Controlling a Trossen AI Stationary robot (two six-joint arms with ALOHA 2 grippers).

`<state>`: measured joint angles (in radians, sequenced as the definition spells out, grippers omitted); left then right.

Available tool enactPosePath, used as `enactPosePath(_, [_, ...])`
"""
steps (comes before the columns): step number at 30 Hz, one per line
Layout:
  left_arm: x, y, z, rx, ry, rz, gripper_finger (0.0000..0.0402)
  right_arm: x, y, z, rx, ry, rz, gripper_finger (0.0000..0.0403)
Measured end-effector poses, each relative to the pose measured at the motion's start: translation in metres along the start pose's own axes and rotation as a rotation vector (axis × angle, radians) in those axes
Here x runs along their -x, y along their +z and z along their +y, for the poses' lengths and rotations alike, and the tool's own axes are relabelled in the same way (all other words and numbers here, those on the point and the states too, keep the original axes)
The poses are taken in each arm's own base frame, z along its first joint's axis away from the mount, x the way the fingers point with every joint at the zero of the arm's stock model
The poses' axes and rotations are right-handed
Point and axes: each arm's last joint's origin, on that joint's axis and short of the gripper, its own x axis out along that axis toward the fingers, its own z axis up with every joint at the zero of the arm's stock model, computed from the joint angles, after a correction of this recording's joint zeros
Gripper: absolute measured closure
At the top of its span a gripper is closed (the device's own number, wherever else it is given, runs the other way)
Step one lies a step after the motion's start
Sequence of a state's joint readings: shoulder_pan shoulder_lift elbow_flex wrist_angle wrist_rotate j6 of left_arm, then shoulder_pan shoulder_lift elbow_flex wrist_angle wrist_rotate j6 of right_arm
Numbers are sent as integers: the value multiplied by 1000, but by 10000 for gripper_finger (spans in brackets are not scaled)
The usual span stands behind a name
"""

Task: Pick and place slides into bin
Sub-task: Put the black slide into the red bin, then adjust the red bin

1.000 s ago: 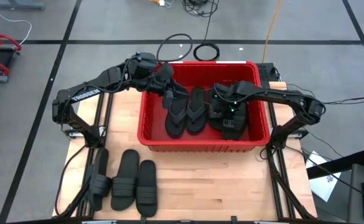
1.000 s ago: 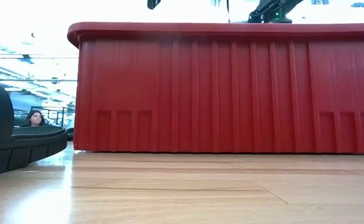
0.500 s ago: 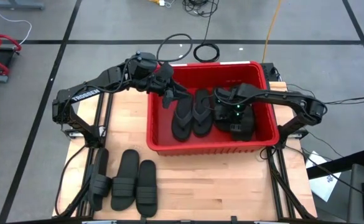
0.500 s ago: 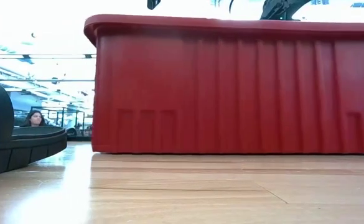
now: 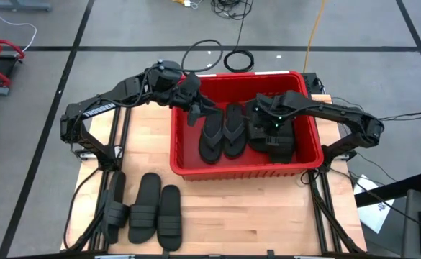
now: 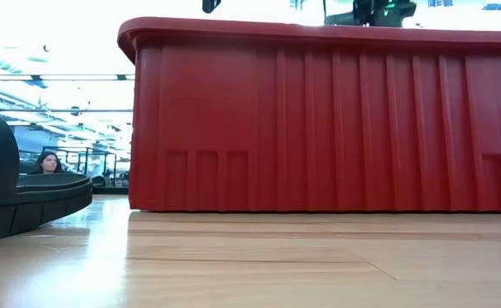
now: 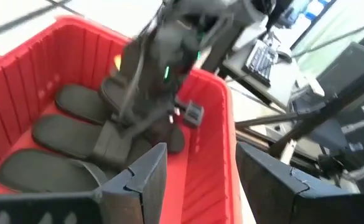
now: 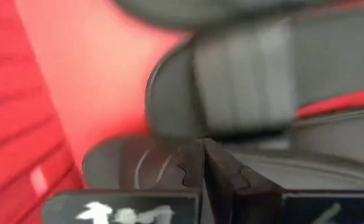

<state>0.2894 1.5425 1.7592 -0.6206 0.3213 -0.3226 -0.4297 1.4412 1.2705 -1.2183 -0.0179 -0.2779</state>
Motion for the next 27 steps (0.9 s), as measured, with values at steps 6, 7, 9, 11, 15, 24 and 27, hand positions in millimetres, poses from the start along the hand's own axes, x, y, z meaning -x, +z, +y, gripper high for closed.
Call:
enactPosePath(6, [1, -25, 1, 44, 26, 243, 215, 32, -3, -1, -59, -129, -223, 403])
enactPosePath(7, [-1, -31, 2, 49, 39, 303, 215, 37, -5, 0, -65, -134, -258, 403])
enactPosePath(9, [-6, -42, 2, 38, 75, 398, 215, 46, -9, 2, -68, -117, -323, 403])
enactPosePath(11, [-12, -50, 4, 37, 111, 470, 215, 52, -12, 4, -70, -84, -380, 403])
enactPosePath(15, [-20, -55, 3, -13, 117, 498, 220, 60, -16, 8, -94, -55, -432, 403])
enactPosePath(24, [-40, -54, 32, -129, 247, 502, 318, 65, -16, 20, -82, -40, -468, 403])
enactPosePath(27, [-45, -54, 51, -132, 322, 518, 377, 67, -15, 23, -90, -32, -485, 403])
